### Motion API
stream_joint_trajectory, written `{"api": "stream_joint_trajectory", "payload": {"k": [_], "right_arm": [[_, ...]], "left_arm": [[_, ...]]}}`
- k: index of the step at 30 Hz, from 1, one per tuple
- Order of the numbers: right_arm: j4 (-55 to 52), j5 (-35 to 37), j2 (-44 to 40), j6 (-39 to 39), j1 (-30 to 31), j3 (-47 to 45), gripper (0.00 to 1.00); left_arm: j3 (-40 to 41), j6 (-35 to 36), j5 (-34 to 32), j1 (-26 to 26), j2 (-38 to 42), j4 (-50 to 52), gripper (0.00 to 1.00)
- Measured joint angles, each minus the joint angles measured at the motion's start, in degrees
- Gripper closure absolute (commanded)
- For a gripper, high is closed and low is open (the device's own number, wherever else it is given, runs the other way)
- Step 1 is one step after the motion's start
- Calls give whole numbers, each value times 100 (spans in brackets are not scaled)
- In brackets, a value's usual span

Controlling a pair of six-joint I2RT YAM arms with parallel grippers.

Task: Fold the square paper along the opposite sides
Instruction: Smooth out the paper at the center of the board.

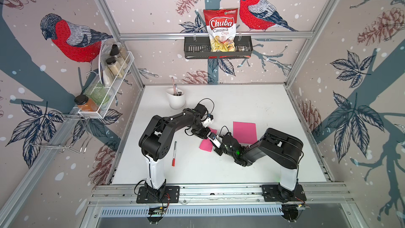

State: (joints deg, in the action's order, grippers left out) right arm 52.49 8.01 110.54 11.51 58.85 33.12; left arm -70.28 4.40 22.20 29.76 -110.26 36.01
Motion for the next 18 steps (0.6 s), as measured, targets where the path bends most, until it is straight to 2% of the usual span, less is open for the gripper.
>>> {"api": "stream_joint_trajectory", "payload": {"k": [4,13,18], "right_arm": [[-48,332,50,-350,136,63,81],[-221,686,190,-1224,289,310,82],[-262,695,190,-1635,295,326,82]], "left_arm": [[118,-162,-109,-17,83,-116,83],[723,-787,-136,-68,496,-647,79],[839,-1040,-179,-76,592,-767,73]]}}
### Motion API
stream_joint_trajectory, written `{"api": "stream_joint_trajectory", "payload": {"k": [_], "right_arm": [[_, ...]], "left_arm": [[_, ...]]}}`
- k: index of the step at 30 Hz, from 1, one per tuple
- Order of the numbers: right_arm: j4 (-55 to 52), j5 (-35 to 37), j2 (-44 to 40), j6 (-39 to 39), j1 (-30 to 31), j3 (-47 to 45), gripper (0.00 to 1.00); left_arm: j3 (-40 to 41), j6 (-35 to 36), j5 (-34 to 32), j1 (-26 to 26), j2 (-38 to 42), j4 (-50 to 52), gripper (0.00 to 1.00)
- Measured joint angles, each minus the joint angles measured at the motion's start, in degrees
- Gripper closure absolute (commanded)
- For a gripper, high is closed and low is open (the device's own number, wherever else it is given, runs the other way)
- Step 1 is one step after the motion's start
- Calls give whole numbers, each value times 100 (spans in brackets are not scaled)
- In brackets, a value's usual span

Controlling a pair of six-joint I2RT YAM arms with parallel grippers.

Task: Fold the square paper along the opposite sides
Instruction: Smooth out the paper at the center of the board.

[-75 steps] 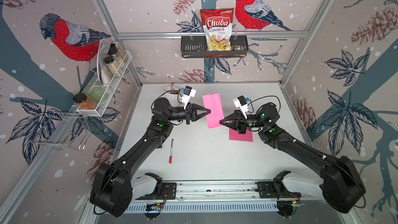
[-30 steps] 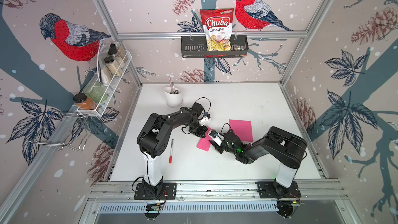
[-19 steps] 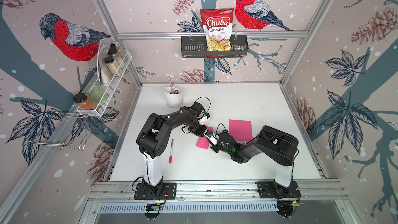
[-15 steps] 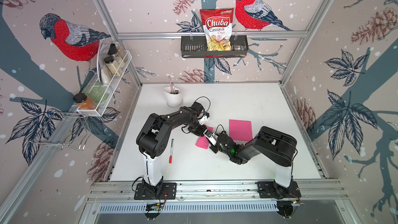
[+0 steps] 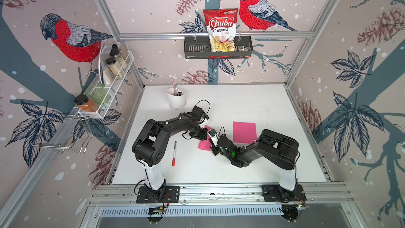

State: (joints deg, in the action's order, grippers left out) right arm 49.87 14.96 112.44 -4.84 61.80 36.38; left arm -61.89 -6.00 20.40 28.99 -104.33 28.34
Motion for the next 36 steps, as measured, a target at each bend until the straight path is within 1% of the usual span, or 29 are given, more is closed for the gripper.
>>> {"api": "stream_joint_trajectory", "payload": {"k": [2,3,4,5,6,7,13,17,20,22,26,28,36], "right_arm": [[-2,0,0,-39,2,2,81],[-2,0,0,-133,2,2,82],[-4,0,-2,-131,2,0,82],[-7,0,-7,-138,2,0,82],[-17,0,-11,-157,4,-2,82],[-35,-4,-26,-170,9,-7,82],[-286,-173,-280,-146,-61,-96,81],[-498,-282,-544,-48,-330,-229,79],[-330,-245,-645,149,-509,-404,80],[-114,-192,-549,330,-518,-398,81],[181,-142,-214,533,-518,-74,87],[317,-107,-70,634,-511,79,88],[321,72,542,592,-507,623,92]], "left_arm": [[0,-20,-46,-4,15,4,69],[-7,-24,-66,-4,20,13,69],[-9,-72,-74,-7,24,17,73],[-9,-107,-92,-7,24,22,83],[-13,-105,-125,-9,24,33,97],[-17,-105,-199,-15,20,48,100],[13,-103,-179,-37,-24,11,100],[120,-133,-109,-42,33,-114,100],[166,-162,-105,-39,66,-188,100],[177,-168,-98,-39,68,-205,100],[175,-170,-83,-39,61,-210,100],[175,-170,-81,-39,61,-212,100],[186,-168,-72,-39,66,-214,100]]}}
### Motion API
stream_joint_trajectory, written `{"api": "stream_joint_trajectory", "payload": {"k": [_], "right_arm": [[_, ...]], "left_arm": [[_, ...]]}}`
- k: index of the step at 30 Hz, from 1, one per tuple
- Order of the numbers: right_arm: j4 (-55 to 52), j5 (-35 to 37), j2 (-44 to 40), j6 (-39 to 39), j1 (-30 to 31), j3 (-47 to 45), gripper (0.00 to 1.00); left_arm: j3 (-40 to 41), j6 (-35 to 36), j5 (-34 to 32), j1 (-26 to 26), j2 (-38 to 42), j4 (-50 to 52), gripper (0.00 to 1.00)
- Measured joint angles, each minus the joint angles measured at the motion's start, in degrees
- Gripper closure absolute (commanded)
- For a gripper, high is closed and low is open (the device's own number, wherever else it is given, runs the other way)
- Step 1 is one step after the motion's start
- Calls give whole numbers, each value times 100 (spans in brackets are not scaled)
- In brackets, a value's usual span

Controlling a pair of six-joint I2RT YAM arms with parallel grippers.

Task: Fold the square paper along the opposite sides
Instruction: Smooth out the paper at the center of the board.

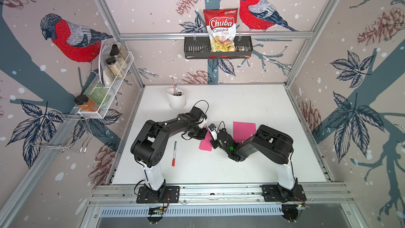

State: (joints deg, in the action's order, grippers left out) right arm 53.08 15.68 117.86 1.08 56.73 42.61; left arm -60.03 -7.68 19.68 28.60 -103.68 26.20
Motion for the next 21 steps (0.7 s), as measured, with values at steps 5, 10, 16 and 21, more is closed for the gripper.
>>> {"api": "stream_joint_trajectory", "payload": {"k": [5,10,16,21], "right_arm": [[35,70,68,-229,-212,46,94],[-59,98,68,-424,-498,68,94],[-503,125,-162,-415,-833,120,94],[-750,-433,-994,-297,-787,-164,98]], "left_arm": [[52,0,11,-17,20,-57,100],[136,-2,31,-33,66,-164,100],[192,-170,7,-76,125,-216,100],[385,-466,-105,-212,291,-299,100]]}}
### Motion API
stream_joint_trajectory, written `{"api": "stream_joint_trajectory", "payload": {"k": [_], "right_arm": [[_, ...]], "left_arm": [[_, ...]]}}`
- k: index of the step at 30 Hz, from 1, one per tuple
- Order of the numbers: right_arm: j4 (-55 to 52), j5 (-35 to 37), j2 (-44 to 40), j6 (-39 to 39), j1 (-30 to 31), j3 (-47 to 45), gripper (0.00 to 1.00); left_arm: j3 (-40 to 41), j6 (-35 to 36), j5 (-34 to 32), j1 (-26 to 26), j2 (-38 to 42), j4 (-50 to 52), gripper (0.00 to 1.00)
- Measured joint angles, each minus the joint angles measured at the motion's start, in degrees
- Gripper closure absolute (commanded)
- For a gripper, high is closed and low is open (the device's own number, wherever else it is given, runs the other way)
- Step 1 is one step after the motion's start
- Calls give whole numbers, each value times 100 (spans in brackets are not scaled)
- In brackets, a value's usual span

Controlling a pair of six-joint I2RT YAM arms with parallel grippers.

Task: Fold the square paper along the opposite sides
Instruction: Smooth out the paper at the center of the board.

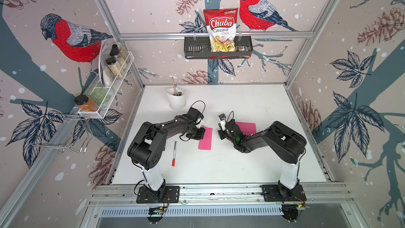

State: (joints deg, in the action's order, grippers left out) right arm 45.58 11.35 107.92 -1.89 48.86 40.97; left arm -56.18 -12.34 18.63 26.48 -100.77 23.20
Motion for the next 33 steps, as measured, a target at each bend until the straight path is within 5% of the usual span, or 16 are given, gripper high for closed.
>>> {"api": "stream_joint_trajectory", "payload": {"k": [10,27,33], "right_arm": [[321,-396,479,15,1043,160,99],[638,367,365,-109,1246,-647,100],[393,-22,-44,46,992,-715,100]], "left_arm": [[44,-382,-103,-72,37,-44,100],[109,-374,-20,-136,44,-127,100],[96,-365,-13,-146,17,-149,100]]}}
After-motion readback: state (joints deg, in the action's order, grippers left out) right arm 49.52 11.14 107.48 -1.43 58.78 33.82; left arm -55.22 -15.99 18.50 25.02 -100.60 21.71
